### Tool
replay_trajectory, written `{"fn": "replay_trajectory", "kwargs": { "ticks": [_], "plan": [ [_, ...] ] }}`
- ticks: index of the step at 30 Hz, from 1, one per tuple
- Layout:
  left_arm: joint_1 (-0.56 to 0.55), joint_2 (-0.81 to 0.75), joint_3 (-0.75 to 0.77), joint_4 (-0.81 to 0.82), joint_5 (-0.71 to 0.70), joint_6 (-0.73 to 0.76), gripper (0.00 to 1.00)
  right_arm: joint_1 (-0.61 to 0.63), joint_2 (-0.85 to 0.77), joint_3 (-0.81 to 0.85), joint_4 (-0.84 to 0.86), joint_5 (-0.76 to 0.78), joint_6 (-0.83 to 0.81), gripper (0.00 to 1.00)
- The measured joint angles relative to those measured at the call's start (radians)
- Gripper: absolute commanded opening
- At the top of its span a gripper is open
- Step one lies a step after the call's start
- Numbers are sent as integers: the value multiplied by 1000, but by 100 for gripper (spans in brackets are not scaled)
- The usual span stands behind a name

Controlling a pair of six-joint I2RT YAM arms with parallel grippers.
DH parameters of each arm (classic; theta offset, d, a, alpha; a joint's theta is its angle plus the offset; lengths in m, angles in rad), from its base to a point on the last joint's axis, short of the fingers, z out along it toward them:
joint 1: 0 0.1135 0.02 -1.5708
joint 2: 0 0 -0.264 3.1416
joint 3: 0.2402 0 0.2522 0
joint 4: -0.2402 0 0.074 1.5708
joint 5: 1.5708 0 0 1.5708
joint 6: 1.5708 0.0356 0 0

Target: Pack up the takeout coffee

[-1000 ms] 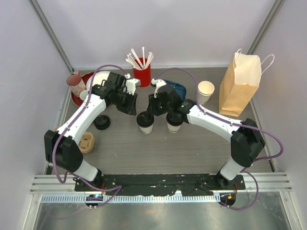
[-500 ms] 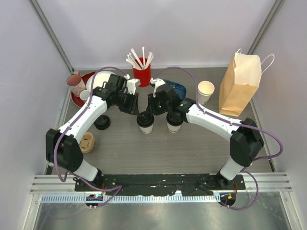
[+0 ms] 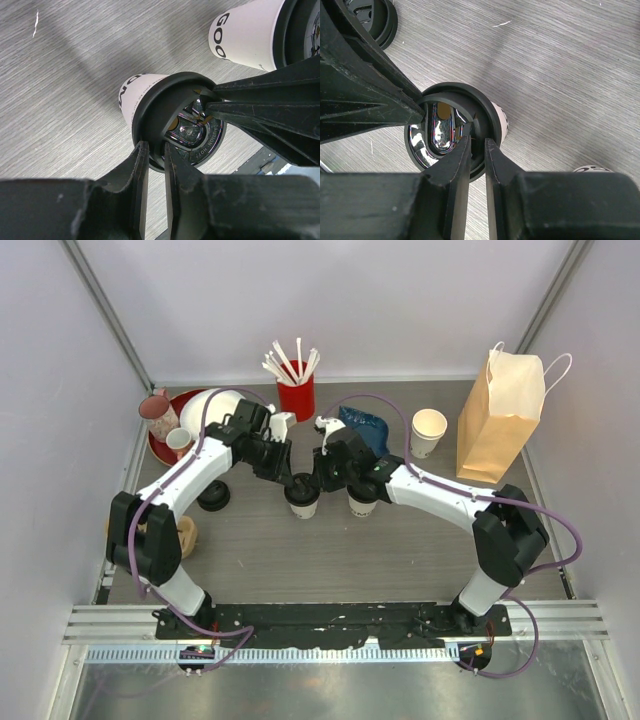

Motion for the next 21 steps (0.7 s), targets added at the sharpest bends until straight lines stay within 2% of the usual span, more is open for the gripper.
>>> {"fn": "replay_trajectory", "kwargs": {
  "ticks": [6,14,21],
  "plan": [
    [-1,-5,1,-2,8,8,25,1,0,26,-40,1,-16,38],
    [-5,-10,12,-26,7,32,27,3,0,97,-101,38,-47,39],
    [-5,-19,23,-20,6,34,26,3,-9,104,-107,49,-53,36]
  ]
}}
